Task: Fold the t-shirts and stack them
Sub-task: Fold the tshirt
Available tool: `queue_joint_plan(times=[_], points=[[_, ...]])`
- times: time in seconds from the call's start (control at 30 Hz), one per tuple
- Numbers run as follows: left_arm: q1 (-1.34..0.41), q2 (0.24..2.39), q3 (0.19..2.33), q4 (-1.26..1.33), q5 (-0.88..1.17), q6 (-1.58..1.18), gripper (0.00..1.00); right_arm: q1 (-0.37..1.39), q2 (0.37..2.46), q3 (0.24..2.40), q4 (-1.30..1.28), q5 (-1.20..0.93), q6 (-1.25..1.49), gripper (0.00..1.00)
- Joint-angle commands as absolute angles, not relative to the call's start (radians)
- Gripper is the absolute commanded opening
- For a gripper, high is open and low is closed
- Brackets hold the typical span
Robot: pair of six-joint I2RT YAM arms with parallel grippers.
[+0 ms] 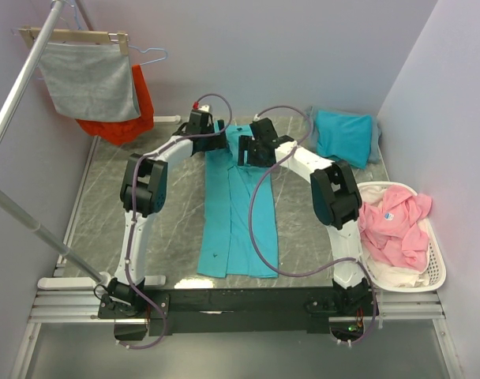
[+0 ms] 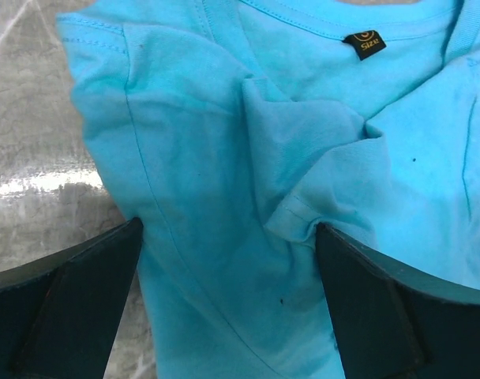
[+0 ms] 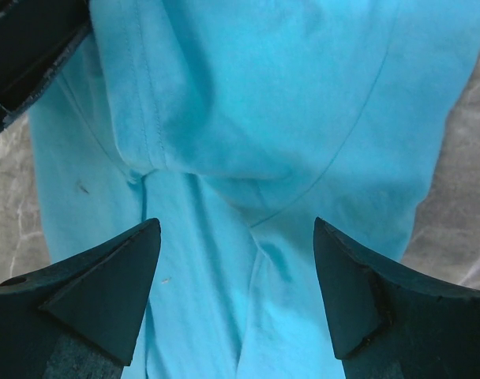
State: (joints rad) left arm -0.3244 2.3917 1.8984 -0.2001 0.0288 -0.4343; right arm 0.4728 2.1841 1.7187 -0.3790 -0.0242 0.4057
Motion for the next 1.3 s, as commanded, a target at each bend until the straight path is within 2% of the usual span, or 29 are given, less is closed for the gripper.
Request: queue_joint_plan(times=[0.0, 0.17, 0.3, 0.5, 0.73, 0.77, 1.0, 1.1, 1.17, 1.27], points=[[-0.322, 2.396, 1.853, -0.337, -0.061, -0.422, 0.99, 0.466, 2.177, 1.749, -0.403, -0.005, 0.387, 0.84], [-0.324, 2.215, 1.704, -0.204, -0.124, -0.413, 0.99, 0.460, 2.102, 1.648, -0.302, -0.002, 0.397, 0.84], [-0.308, 2.108, 1.693, -0.187, -0.181, -0.393, 0.99, 0.448, 2.054, 1.599, -0.273, 0.023, 0.403, 0.84], [-0.295, 2.164, 1.857, -0.226, -0.002, -0.394, 0.99, 0.439, 2.016, 1.534, -0.268, 0.003, 0.410, 0.85], [-0.295, 2.328, 2.049, -0.270, 0.331, -0.433, 0.99, 0.437, 1.944, 1.408, -0.239, -0.072, 0.425, 0.85], [-0.293, 2.347, 2.087, -0.271, 0.425, -0.437, 1.00, 0.439, 1.937, 1.396, -0.226, -0.077, 0.428, 0.85], [-0.291, 2.373, 1.993, -0.135, 0.739, -0.486, 0.99, 0.437, 1.939, 1.351, -0.227, -0.074, 0.431, 0.84], [-0.291, 2.353, 1.910, -0.081, 0.782, -0.491, 0.99, 0.439, 1.937, 1.328, -0.218, -0.077, 0.434, 0.84], [-0.285, 2.356, 1.875, -0.077, 0.740, -0.486, 0.99, 0.439, 1.933, 1.312, -0.218, -0.074, 0.439, 0.84], [-0.272, 2.413, 1.925, -0.127, 0.666, -0.463, 1.00, 0.439, 1.914, 1.282, -0.212, -0.071, 0.440, 0.84]])
